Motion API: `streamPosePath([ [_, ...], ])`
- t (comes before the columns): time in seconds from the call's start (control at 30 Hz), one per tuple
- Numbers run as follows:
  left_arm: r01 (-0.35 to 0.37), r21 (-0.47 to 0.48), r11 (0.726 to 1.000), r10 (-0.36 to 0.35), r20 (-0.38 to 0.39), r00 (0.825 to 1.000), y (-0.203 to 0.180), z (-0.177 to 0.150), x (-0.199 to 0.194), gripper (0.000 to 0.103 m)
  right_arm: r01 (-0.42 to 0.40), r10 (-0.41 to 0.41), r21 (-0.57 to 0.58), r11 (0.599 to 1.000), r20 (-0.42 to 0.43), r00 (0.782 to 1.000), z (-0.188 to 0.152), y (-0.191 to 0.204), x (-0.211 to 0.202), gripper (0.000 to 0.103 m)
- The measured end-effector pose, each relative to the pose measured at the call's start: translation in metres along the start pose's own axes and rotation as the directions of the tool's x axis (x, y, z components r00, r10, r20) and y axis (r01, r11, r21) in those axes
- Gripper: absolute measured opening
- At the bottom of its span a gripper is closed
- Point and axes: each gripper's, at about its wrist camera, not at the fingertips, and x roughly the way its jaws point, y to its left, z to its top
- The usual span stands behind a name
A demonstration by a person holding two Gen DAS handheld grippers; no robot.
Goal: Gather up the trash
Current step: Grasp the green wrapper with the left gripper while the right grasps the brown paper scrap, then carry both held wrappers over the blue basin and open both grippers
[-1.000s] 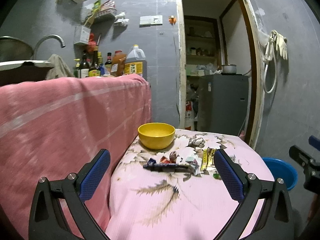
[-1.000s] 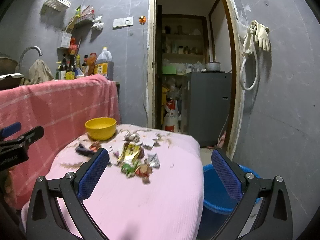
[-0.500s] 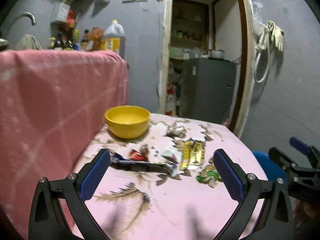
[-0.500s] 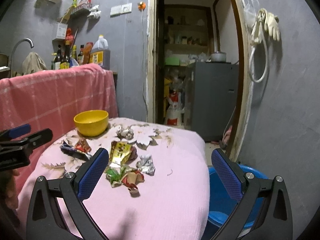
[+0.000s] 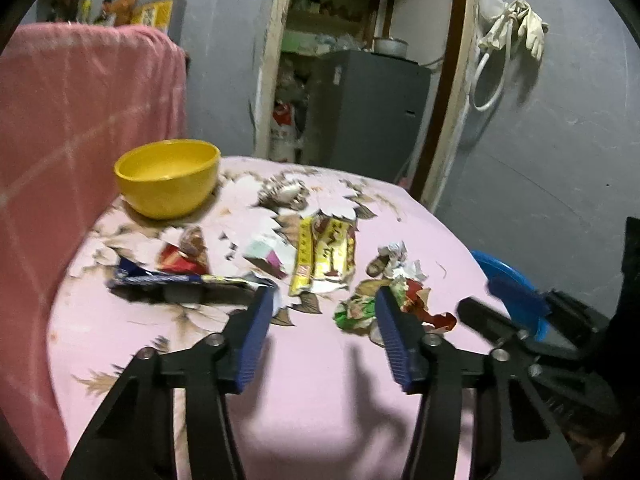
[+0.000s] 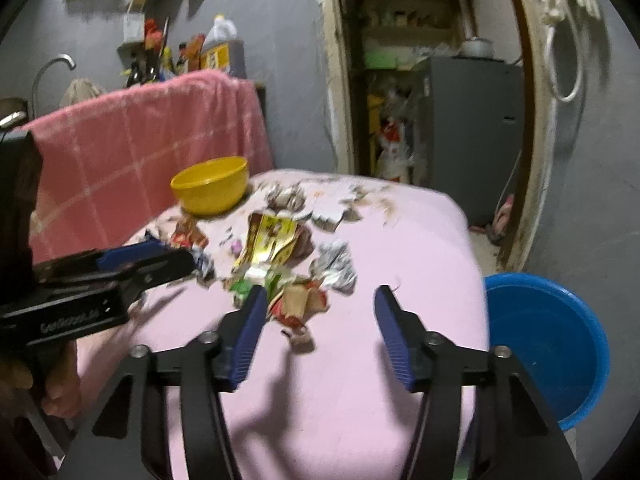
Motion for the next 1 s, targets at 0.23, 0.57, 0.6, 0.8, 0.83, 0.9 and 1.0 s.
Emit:
streamPosePath([
  [0.23, 0.084, -0.016, 0.996, -0.085, -0.075, 0.994, 0.0, -0.002, 0.02, 0.037, -0.036, 0.036, 0.001, 0.999, -0.079, 0.996, -0.005, 0.001, 0.02, 0.033],
  [0.57, 0.154, -0.051, 0.987, -0.16, -0.156, 0.975, 0.001, -0.001, 0.038, 0.023, -0.077, 0.077, 0.004, 0.997, -0.14, 0.987, -0.009, 0.002, 0.035, 0.013],
  [0.6, 0.166, -0.061, 0.984, -0.173, -0.159, 0.972, 0.002, -0.001, 0.039, 0.016, -0.08, 0.08, 0.009, 0.997, -0.142, 0.987, -0.01, 0.001, 0.035, 0.013],
  [0.8, 0.18, -0.091, 0.979, -0.193, -0.154, 0.969, 0.002, -0.001, 0.037, 0.001, -0.073, 0.076, 0.027, 0.997, -0.114, 0.991, -0.011, -0.004, 0.028, 0.011],
  [0.83, 0.179, -0.088, 0.98, -0.191, -0.155, 0.969, 0.001, -0.001, 0.036, 0.001, -0.071, 0.074, 0.031, 0.997, -0.107, 0.991, -0.01, -0.005, 0.026, 0.011],
  [0.9, 0.171, -0.078, 0.982, -0.181, -0.158, 0.971, 0.0, -0.001, 0.035, 0.001, -0.068, 0.072, 0.037, 0.997, -0.098, 0.993, -0.011, -0.007, 0.023, 0.011],
  [1.0, 0.168, -0.063, 0.984, -0.175, -0.143, 0.974, -0.004, -0.001, 0.031, 0.0, -0.062, 0.066, 0.046, 0.997, -0.09, 0.994, -0.011, -0.01, 0.021, 0.011],
])
